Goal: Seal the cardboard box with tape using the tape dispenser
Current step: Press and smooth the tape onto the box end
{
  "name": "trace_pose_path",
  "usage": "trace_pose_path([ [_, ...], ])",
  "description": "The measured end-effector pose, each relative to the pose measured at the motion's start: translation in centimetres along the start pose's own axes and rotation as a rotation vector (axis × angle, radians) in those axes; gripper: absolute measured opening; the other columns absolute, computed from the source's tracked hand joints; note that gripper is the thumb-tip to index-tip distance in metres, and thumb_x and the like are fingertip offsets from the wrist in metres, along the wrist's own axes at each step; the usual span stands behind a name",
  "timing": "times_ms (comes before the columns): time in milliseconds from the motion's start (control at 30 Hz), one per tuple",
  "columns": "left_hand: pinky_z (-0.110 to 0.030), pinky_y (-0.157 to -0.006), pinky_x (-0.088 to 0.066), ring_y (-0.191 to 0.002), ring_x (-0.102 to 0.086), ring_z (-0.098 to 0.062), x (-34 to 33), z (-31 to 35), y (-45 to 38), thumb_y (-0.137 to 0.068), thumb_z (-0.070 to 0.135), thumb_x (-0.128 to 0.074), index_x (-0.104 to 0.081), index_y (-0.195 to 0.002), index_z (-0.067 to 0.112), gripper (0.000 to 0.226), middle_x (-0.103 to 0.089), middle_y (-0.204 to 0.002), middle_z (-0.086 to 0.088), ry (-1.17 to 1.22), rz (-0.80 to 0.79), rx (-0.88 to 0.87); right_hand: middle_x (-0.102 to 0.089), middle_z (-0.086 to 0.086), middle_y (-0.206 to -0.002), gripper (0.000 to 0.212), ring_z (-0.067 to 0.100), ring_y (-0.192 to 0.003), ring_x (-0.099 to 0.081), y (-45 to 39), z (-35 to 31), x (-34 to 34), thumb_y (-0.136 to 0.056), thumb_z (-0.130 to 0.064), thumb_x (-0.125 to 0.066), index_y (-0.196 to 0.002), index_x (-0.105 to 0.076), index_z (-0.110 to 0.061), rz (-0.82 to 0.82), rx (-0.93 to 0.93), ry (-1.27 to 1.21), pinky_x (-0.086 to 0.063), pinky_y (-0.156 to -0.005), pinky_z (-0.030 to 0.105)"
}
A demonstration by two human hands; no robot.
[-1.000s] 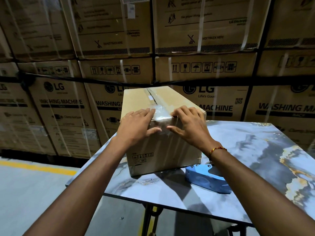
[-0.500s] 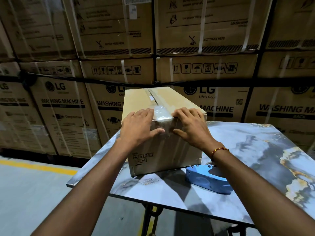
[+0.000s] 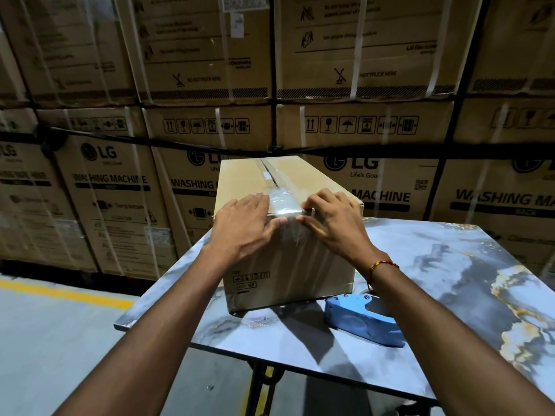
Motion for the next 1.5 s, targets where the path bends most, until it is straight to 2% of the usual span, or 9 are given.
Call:
trace_pose_path([
  [300, -0.043, -0.111, -0.035, -0.136, -0.043, -0.025, -0.5, 0.0, 0.0, -0.100, 0.055, -0.018, -0.038, -0.142, 0.011, 0.064, -0.045, -0.150, -0.011, 0.013, -0.054, -0.043, -0.060, -0.006, -0.112, 0.015, 0.021, -0.101, -0.049, -0.1, 0.6, 0.2, -0.097, -0.035, -0.057, -0.108, -0.065, -0.030, -0.004, -0.011, -0.075, -0.030, -0.091, 0.036],
  [500, -0.042, -0.109, -0.038, -0.132, -0.047, -0.023, -0.4, -0.2, 0.0, -0.097, 0.054, -0.019, -0.043, -0.137, 0.013, 0.062, -0.050, -0.145, -0.009, 0.027, -0.040, -0.041, -0.058, -0.007, -0.107, 0.025, 0.016, -0.100, -0.047, -0.3, 0.3, 0.3, -0.095, -0.053, -0.051, -0.099, -0.062, -0.030, 0.016, -0.047, -0.070, -0.033, -0.092, 0.040],
  [767, -0.042, -0.112, -0.035, -0.134, -0.045, -0.023, -0.1, -0.1, 0.2, -0.083, 0.053, -0.032, -0.039, -0.142, 0.014, 0.072, -0.046, -0.150, -0.008, 0.029, -0.060, -0.046, -0.058, -0.006, -0.115, 0.023, 0.021, -0.105, -0.048, -0.2, 0.3, 0.2, -0.093, -0.046, -0.059, -0.109, -0.063, -0.030, -0.019, 0.007, -0.017, -0.030, -0.091, 0.039],
  [867, -0.042, -0.112, -0.035, -0.135, -0.044, -0.022, -0.2, -0.2, 0.1, -0.080, 0.060, -0.032, -0.037, -0.144, 0.014, 0.079, -0.044, -0.151, -0.008, 0.023, -0.068, -0.054, -0.056, -0.004, -0.122, 0.026, 0.023, -0.109, -0.048, -0.2, 0.2, 0.1, -0.093, -0.042, -0.061, -0.115, -0.061, -0.029, -0.061, 0.032, 0.008, -0.030, -0.093, 0.040],
  [967, -0.042, -0.110, -0.036, -0.135, -0.045, -0.023, -0.6, -0.2, -0.1, -0.083, 0.078, -0.032, -0.038, -0.144, 0.015, 0.088, -0.046, -0.150, -0.007, -0.008, -0.045, -0.034, -0.054, -0.005, -0.125, 0.028, 0.023, -0.113, -0.046, 0.0, 0.5, -0.2, -0.093, -0.040, -0.062, -0.120, -0.058, -0.031, -0.078, 0.039, 0.022, -0.029, -0.094, 0.039],
  [1167, -0.040, -0.105, -0.038, -0.130, -0.048, -0.022, -0.3, 0.1, 0.3, -0.084, 0.075, -0.039, -0.041, -0.139, 0.019, 0.078, -0.052, -0.143, -0.003, -0.059, 0.087, -0.006, -0.055, -0.007, -0.117, 0.035, 0.018, -0.109, -0.046, 0.2, 0.3, -0.2, -0.094, -0.062, -0.045, -0.108, -0.056, -0.033, -0.015, 0.009, 0.014, -0.028, -0.090, 0.037],
  [1367, -0.044, -0.098, -0.032, -0.128, -0.047, -0.022, -0.7, 0.3, 2.2, -0.076, 0.069, -0.058, -0.041, -0.140, 0.021, 0.081, -0.050, -0.141, 0.001, -0.115, 0.176, 0.058, -0.056, -0.003, -0.110, 0.048, 0.023, -0.100, -0.049, 0.5, -0.6, -0.4, -0.092, -0.071, -0.035, -0.104, -0.054, -0.029, 0.083, 0.000, 0.114, -0.034, -0.088, 0.042],
  [1433, -0.045, -0.102, -0.029, -0.130, -0.045, -0.023, -1.1, 0.5, 2.7, -0.075, 0.067, -0.060, -0.040, -0.141, 0.022, 0.082, -0.049, -0.142, 0.000, -0.105, 0.197, 0.086, -0.056, -0.002, -0.113, 0.051, 0.024, -0.102, -0.050, 0.8, -0.6, -0.6, -0.091, -0.072, -0.035, -0.108, -0.053, -0.028, 0.083, 0.016, 0.141, -0.035, -0.092, 0.043],
  [1500, -0.045, -0.104, -0.027, -0.130, -0.044, -0.023, -1.2, 0.4, 2.8, -0.074, 0.066, -0.060, -0.040, -0.141, 0.023, 0.082, -0.048, -0.142, 0.000, -0.083, 0.206, 0.102, -0.055, 0.000, -0.122, 0.055, 0.026, -0.109, -0.049, 1.3, -0.5, -0.9, -0.086, -0.072, -0.047, -0.117, -0.051, -0.027, 0.069, 0.058, 0.177, -0.035, -0.098, 0.044],
])
Point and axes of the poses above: each hand's wrist, its own y-axis away from the middle knuckle, its own x-axis out of the back of the hand, z = x × y, the point moved 9 cm from there along -y, towards the middle knuckle
